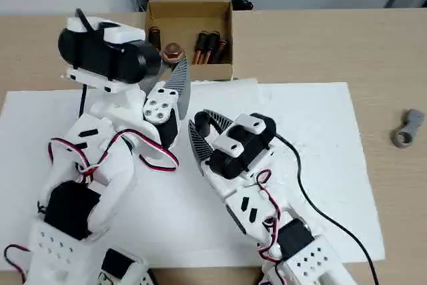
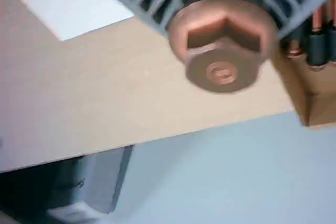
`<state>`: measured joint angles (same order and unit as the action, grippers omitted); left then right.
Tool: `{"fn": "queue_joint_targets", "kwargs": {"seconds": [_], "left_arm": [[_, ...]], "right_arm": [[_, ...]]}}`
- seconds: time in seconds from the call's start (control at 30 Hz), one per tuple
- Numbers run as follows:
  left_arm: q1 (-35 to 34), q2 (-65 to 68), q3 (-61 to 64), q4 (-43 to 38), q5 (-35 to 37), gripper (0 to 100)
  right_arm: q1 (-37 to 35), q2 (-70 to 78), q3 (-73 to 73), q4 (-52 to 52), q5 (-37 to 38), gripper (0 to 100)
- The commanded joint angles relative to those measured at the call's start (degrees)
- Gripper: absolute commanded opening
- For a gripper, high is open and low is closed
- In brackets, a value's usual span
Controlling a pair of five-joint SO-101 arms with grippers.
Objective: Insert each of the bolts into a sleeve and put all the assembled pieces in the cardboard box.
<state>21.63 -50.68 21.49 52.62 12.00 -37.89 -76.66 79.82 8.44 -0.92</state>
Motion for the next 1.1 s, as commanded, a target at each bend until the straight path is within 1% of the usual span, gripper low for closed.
{"fn": "queue_joint_targets", "kwargs": {"seconds": [0.0,0.07,0.17,0.23,0.4,0.63,0.87,1.07], "left_arm": [[0.8,-0.7,-1.9,0.1,2.2,0],[1.5,0.4,-1.9,0.2,3.3,0],[2.6,2.6,-1.9,0.2,4.4,0],[4.0,3.7,-1.9,0.2,4.6,0],[5.5,4.2,-1.9,0.4,4.6,0],[5.5,4.1,-0.3,2.3,4.7,0],[5.5,4.1,3.0,1.8,4.7,0],[5.5,4.5,3.1,1.8,4.7,0]], "right_arm": [[-0.4,-1.1,0.4,-3.0,-0.8,0.2],[-0.4,-1.2,1.1,-3.6,-2.2,0.2],[-0.2,-1.1,1.0,-3.6,-7.2,0.2],[-0.2,-1.1,1.0,-3.5,-8.5,0.2],[0.8,-1.1,1.1,-3.1,-8.5,0.2],[1.1,-1.1,1.1,-3.1,-8.5,0.2],[1.1,-1.1,1.0,-3.1,-8.5,0.2],[0.9,-1.2,0.9,-3.1,-8.5,0.2]]}}
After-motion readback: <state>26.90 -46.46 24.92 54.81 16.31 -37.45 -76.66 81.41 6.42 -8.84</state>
